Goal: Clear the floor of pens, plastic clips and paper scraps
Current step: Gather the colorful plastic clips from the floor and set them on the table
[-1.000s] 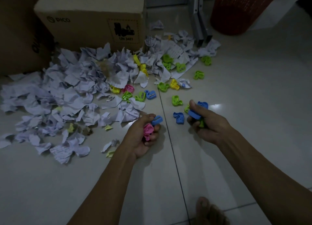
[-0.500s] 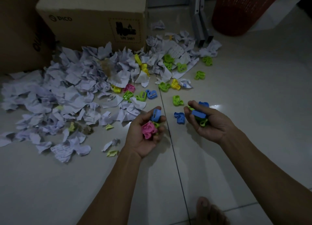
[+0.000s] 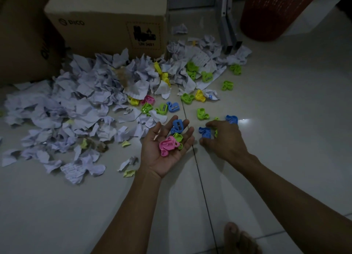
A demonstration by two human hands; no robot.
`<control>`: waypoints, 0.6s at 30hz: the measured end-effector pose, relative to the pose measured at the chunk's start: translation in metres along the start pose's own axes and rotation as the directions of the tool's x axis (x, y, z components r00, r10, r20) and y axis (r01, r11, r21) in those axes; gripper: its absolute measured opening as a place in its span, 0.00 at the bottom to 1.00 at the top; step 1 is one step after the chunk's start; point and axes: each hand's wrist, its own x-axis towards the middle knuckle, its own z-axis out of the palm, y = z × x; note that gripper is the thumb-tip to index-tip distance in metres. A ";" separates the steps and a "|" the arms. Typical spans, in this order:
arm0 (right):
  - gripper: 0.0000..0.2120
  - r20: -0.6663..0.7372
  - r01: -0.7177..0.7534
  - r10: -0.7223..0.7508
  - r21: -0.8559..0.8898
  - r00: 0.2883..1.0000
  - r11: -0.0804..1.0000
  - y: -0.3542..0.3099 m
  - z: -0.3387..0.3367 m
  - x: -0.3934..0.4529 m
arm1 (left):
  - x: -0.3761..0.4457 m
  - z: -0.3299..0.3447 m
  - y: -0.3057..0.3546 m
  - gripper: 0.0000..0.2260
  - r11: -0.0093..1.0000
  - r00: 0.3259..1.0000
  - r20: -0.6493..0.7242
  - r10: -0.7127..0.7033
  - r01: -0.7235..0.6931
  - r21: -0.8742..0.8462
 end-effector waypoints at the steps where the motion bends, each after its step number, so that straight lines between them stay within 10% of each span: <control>1: 0.27 0.008 -0.007 0.007 -0.019 1.000 1.000 0.001 0.003 0.000 | 0.000 -0.002 -0.001 0.20 1.000 1.000 -0.026 0.003 -0.003 -0.005; 8: 0.23 -0.062 0.116 -0.105 0.218 0.993 0.969 -0.025 -0.022 -0.008 | 0.003 -0.004 -0.004 0.18 1.000 0.986 -0.167 0.012 -0.009 0.017; 18: 0.32 0.196 0.358 -0.346 -0.027 0.917 0.933 -0.067 -0.034 -0.023 | 0.005 0.007 -0.017 0.17 0.989 0.983 -0.156 -0.093 0.109 0.096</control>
